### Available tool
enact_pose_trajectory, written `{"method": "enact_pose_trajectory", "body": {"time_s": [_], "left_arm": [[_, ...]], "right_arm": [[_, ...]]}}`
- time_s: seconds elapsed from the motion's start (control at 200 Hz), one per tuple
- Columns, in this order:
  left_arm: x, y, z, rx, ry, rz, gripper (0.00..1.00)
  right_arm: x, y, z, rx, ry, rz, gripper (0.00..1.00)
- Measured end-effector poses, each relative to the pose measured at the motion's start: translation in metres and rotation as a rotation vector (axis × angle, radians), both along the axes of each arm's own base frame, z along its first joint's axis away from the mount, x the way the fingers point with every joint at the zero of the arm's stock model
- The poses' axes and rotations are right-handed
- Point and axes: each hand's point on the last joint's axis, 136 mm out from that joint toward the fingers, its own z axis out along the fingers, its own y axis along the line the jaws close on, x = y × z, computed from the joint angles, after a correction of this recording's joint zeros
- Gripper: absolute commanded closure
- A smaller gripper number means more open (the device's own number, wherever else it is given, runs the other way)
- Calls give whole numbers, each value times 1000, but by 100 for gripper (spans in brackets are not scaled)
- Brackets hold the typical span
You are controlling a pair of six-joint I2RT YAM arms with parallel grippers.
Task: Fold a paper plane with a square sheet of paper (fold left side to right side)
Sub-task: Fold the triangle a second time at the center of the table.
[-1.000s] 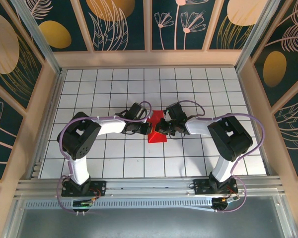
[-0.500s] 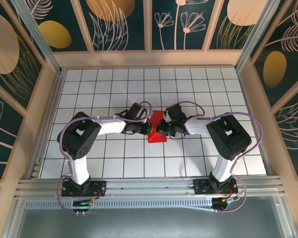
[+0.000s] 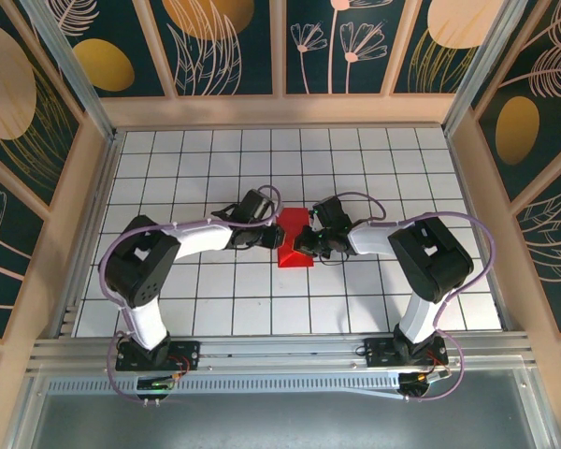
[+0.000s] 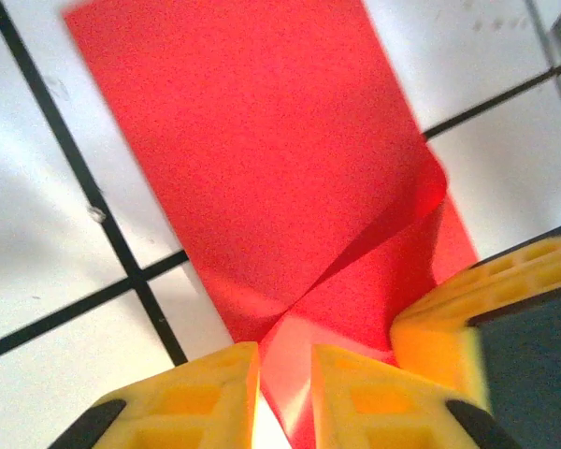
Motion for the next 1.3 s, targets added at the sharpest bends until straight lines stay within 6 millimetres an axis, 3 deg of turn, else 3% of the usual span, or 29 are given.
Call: {"method": "enact_pose_trajectory", "body": {"time_s": [0.185,0.29,0.475,0.591,0.921,1.301], "left_arm": [[-1,-4,42,-79,-45,11,84],[-14,-7,52,-141,-21,-14,88],[-53,-3,25,-201,135,-43,92],[-66,-4,19,-235,198,-54,92],[-68,-18,20,-317,233,-81,94],[-70,-19,-3,-294,282,-76,94]], "right_arm": [[0,0,0,3,4,-5,100],[0,0,0,3,4,-5,100],[0,0,0,5,3,-5,100],[0,0,0,6,2,-4,100],[0,0,0,7,2,-4,100],[0,0,0,6,2,-4,100]]}}
